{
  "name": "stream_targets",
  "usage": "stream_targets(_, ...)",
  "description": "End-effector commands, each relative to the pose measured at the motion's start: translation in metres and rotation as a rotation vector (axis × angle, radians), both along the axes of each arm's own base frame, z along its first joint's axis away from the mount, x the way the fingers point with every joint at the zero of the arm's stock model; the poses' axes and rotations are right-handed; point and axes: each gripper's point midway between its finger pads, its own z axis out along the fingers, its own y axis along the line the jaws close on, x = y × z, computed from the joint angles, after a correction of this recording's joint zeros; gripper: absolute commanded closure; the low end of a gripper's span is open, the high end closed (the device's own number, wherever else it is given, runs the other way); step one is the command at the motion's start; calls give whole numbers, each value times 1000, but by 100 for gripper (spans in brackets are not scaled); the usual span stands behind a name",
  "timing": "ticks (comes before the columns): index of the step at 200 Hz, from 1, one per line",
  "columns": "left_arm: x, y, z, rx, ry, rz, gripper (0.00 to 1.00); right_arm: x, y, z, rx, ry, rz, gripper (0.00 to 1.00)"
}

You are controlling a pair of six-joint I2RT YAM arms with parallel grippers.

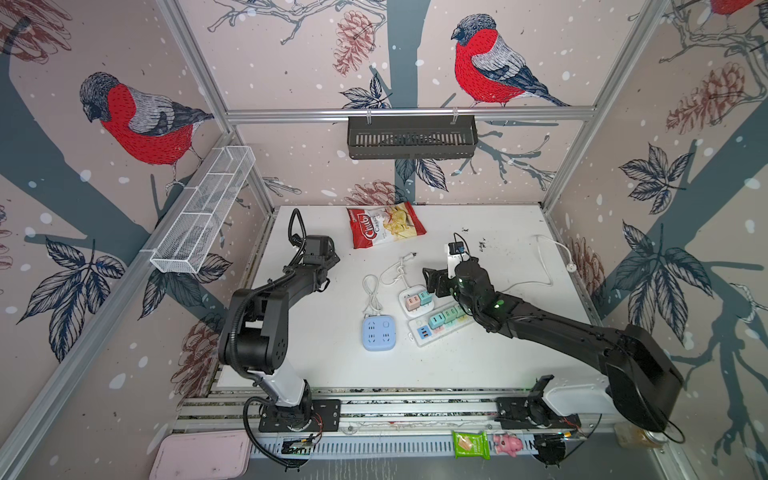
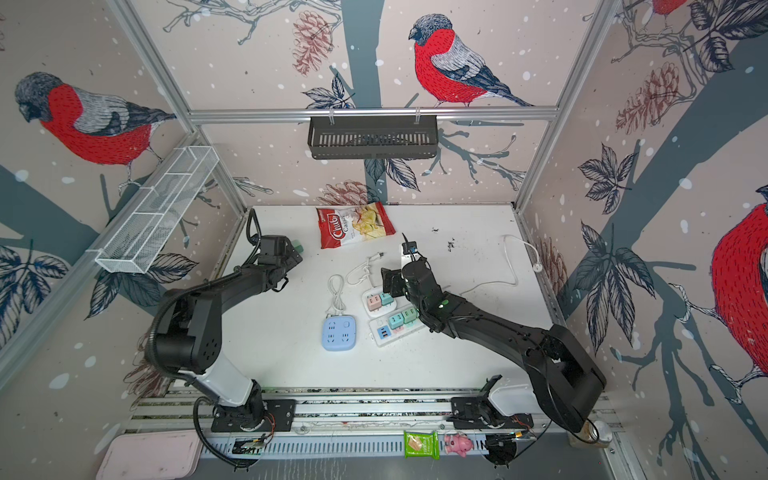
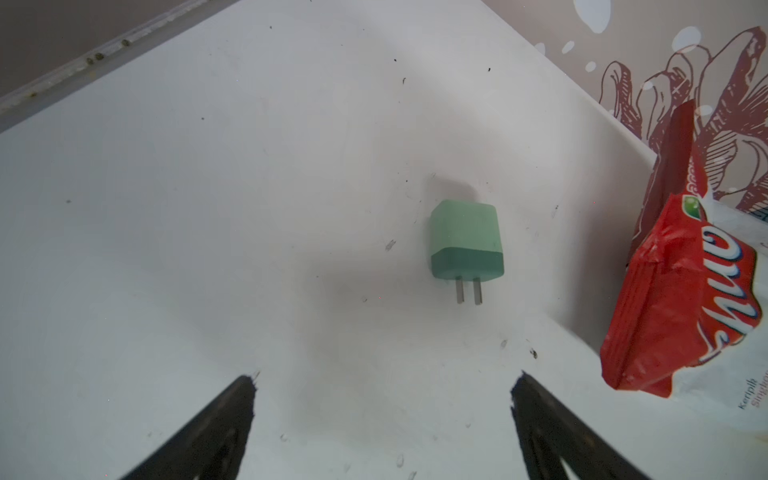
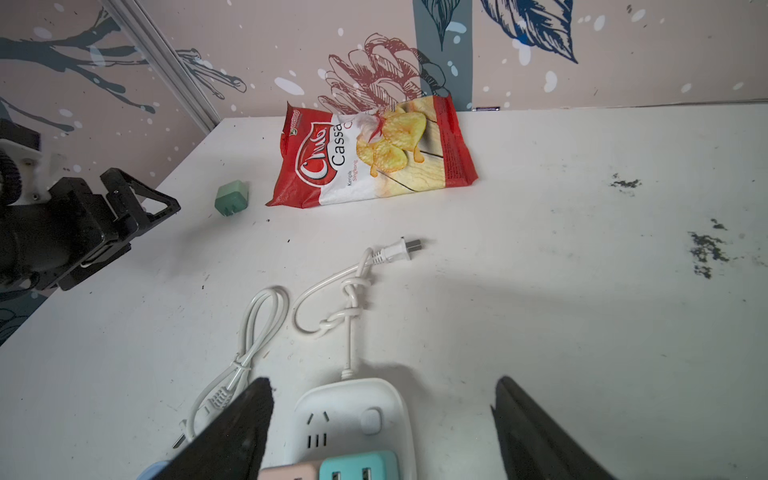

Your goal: Insert the plug

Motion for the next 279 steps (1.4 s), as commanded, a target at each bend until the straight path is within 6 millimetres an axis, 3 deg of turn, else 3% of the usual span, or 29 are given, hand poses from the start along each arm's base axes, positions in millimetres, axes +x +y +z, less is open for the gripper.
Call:
stream_targets(1,2,-4,-16,9,118,-33,4,6,2,21,88,-48,-12,16)
stream_targets(65,43,-4,-21,48,212,-38,4,7,8,15,110,-9,16,16)
stream_targets(151,79,3,-43,134,357,-49,4,5,14,11,142,31,49,16)
stream_targets(187,89,-3,-57,107,373,-76,4,5,15,11,147,38,55,16)
stream_targets(228,89,-3,-61,105,368,-64,15,5,14,10,156,44,56,16)
stream_targets(279,87,-3,-69,102,376,-67,41,4,13,11,166,48,57,17)
